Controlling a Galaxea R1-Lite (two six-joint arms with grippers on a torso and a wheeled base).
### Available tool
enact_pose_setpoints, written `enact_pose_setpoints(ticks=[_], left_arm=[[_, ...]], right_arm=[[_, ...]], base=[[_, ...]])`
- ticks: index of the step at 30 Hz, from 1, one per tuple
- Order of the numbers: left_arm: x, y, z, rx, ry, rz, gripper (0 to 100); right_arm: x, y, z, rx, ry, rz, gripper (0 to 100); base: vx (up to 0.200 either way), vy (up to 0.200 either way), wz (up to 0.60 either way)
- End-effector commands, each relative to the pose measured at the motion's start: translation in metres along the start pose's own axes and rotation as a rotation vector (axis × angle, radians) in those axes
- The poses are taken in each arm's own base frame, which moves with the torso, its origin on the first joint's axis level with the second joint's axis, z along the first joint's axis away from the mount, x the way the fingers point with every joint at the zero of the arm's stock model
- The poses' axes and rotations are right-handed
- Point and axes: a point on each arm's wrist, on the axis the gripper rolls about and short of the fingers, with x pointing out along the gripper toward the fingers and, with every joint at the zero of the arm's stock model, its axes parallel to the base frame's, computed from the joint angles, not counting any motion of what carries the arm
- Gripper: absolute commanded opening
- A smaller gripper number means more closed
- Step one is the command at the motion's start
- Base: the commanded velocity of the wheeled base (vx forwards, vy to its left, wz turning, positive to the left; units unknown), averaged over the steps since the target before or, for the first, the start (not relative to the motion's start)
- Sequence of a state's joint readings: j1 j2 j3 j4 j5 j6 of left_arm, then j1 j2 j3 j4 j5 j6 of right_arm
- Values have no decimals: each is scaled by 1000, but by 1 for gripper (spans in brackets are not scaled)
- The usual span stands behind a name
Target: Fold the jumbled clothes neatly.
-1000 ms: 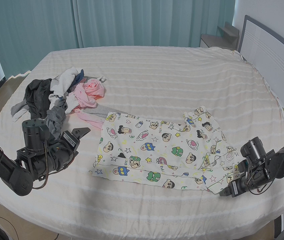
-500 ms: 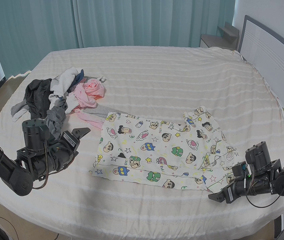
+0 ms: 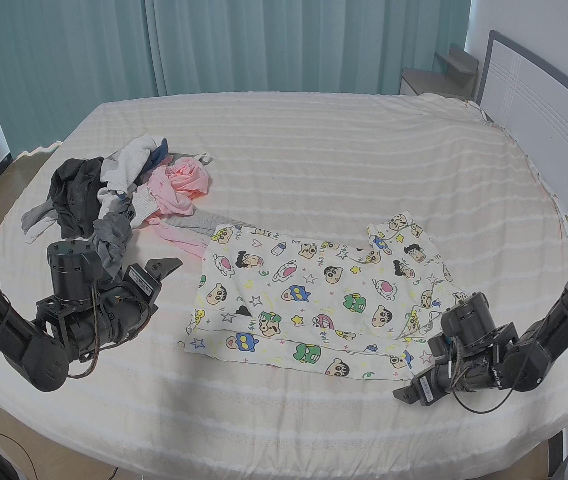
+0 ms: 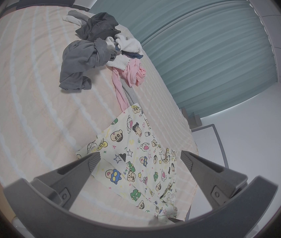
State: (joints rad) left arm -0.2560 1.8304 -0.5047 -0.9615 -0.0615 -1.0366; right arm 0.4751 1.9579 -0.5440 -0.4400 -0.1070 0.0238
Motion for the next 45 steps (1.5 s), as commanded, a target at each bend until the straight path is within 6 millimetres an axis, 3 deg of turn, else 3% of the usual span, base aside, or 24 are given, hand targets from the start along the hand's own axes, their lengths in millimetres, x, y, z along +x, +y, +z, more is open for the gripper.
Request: enact_pose_setpoints(ticks=[1,7,22,23,37,45], left_arm=[[1,1,1,-2,-2,4,100],[1,1,1,-3,-4,5,100],[3,3,0,-2,0,11,100],[3,3,1,-1,-1,10,100],[3,2,1,-1,-2,7,100],[3,2,1,0,-2,7,100]], right_arm=[[39,11,4,-23,0,-69,100],[54,10,14,-13,-48,-154,100],[58,4,24,16,-86,-221,100],[59,3,25,18,-90,-221,0],[63,2,24,25,-88,-244,0],[46,5,35,28,-149,-228,0]], base=[[0,0,0],[0,0,0],[0,0,0],[0,0,0],[0,0,0],[0,0,0]])
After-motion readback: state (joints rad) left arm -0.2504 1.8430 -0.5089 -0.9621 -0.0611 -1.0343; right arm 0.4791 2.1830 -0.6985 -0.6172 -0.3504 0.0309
